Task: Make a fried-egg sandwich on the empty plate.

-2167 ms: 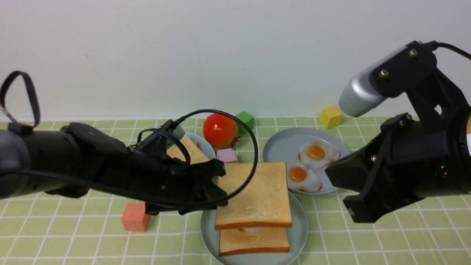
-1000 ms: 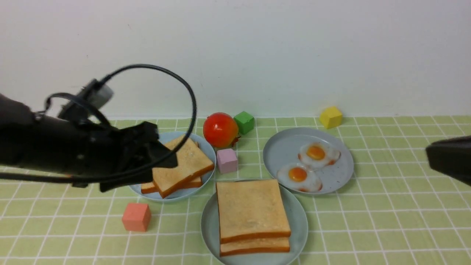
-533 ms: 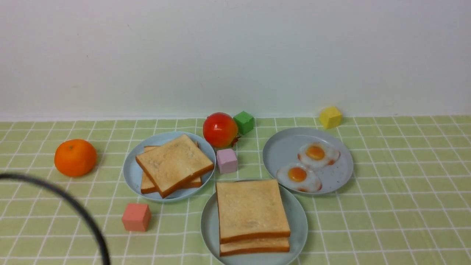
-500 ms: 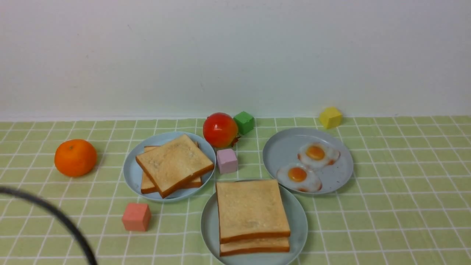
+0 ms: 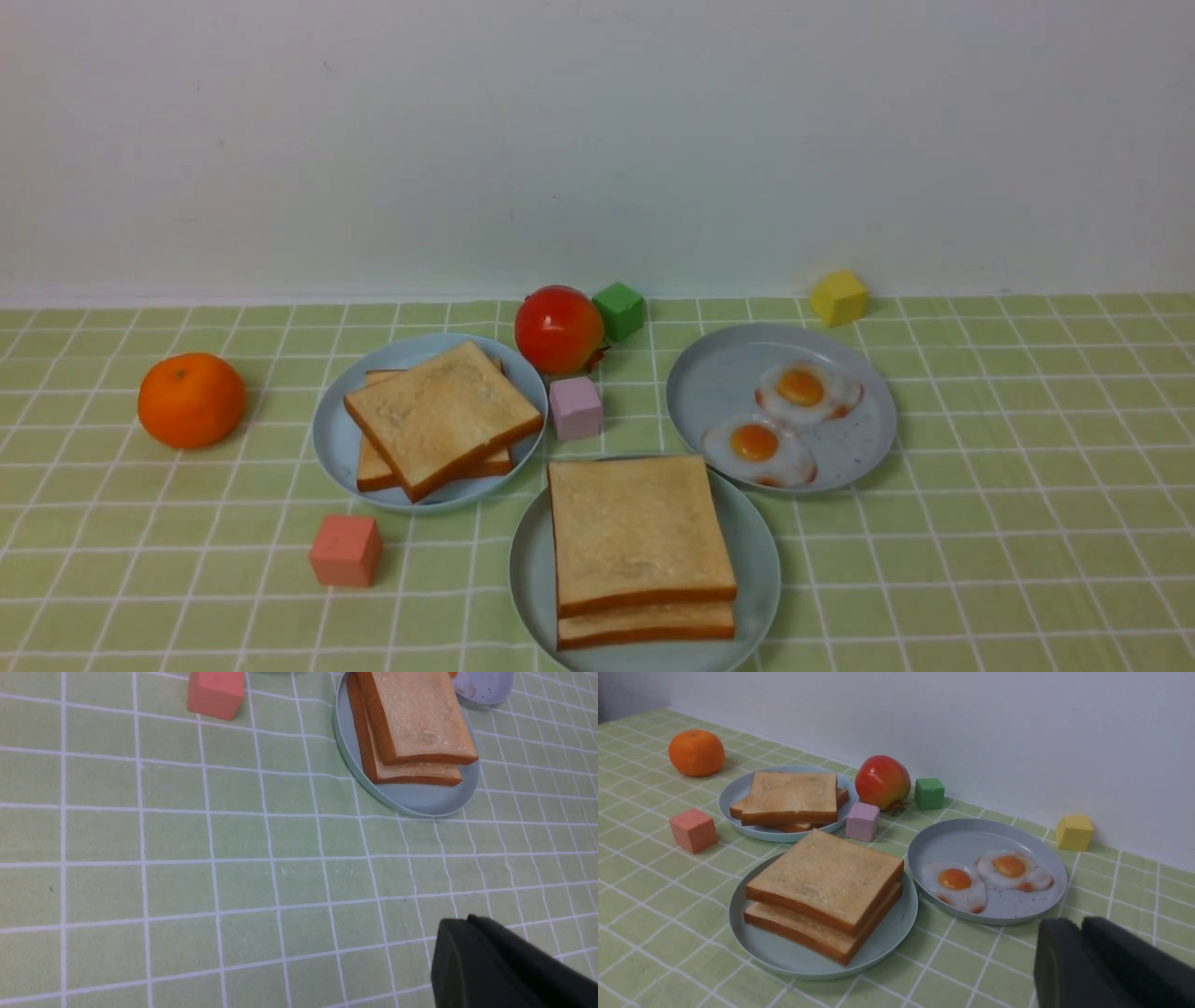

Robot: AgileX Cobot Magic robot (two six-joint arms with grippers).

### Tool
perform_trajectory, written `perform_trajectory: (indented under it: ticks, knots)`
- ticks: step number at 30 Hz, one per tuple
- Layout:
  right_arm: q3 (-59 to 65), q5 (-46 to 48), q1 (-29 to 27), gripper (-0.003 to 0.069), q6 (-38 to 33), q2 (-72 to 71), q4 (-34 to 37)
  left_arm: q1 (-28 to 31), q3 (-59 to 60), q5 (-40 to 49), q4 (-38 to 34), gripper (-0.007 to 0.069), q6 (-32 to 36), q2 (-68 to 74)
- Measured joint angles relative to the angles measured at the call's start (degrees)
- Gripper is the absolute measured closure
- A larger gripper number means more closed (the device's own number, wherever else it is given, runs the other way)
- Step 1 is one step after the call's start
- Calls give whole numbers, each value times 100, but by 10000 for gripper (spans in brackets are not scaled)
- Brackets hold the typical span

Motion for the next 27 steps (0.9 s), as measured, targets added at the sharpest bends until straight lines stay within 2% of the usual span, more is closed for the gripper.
perform_trajectory:
  ticks: [9,11,15,17,20,24,27]
  knots:
    - [0,0,0,566,0,0,0,0,41,-36,123,638,24,-77]
    - [10,0,0,561,0,0,-7,63,179,-281,610,638,180,-427]
    - [10,0,0,557,0,0,-14,103,694,-1344,1568,638,173,-1009]
    - [15,0,0,555,0,0,-14,110,1298,-2230,2259,638,-117,-1374]
    - [15,0,0,550,0,0,-14,121,2142,-2819,2831,638,-487,-1855]
    - [15,-8,0,545,0,0,-14,131,3218,-3139,2712,638,-619,-2033]
    - [15,-7,0,540,0,0,-14,138,3383,-3449,2491,638,-382,-2033]
